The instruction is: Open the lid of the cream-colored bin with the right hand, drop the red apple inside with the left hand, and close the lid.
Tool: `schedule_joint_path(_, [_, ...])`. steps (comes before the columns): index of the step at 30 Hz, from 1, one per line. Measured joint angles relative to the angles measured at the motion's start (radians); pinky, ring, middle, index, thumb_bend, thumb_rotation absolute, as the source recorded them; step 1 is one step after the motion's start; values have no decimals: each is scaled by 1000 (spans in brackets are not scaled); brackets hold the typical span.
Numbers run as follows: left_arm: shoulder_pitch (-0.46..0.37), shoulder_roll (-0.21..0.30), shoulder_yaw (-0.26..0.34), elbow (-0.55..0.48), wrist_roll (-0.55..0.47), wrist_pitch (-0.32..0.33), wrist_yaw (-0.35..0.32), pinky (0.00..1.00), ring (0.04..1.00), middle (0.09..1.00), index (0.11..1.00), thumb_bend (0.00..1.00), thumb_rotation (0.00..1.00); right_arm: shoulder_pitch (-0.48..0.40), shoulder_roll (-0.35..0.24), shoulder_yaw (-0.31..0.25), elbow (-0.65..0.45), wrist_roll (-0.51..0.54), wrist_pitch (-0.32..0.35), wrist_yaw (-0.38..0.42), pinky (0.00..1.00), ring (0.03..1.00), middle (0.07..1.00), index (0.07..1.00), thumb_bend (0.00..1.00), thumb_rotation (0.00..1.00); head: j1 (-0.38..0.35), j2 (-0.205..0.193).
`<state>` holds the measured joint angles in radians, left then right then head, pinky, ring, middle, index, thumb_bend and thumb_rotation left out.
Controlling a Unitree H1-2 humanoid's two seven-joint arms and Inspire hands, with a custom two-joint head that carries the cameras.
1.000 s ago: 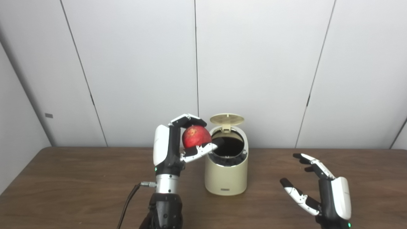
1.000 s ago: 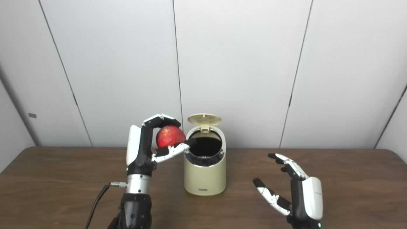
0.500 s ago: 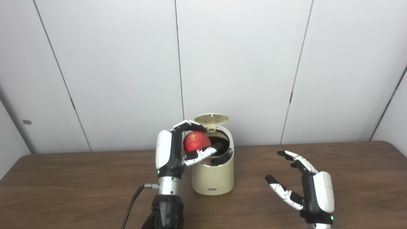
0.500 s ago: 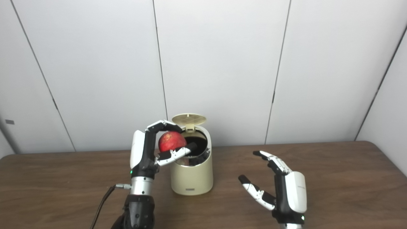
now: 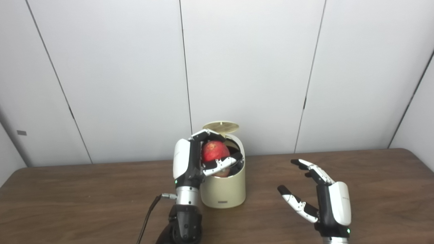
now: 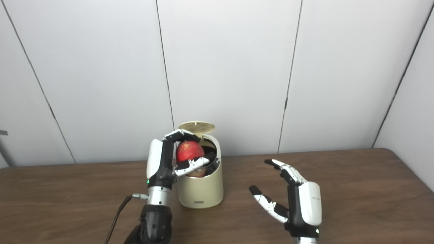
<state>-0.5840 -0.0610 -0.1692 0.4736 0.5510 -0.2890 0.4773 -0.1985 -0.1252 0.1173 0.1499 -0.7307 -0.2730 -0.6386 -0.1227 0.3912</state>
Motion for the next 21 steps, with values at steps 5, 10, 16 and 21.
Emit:
schedule_joint_path(5, [-27,10,-8,53,5,-33,25,698,656,510,455,521,0,-2,0,13,1,-5,0,-12,573,675,705,694,466,675,-6,0])
schedule_joint_path(10, [-38,17,-15,80,7,-42,41,572,648,526,455,518,0,-3,4,22,1,-8,1,-23,573,677,707,697,480,695,-18,2])
schedule_joint_path(16, [-67,22,-19,131,6,-74,73,556,608,513,463,521,0,-3,6,31,-4,-11,11,-23,567,673,706,697,462,671,-22,2])
schedule_joint_path(21, [-68,27,-41,156,11,-94,100,615,660,583,484,522,53,-1,10,35,-10,-17,28,-23,572,675,707,698,462,666,-22,3])
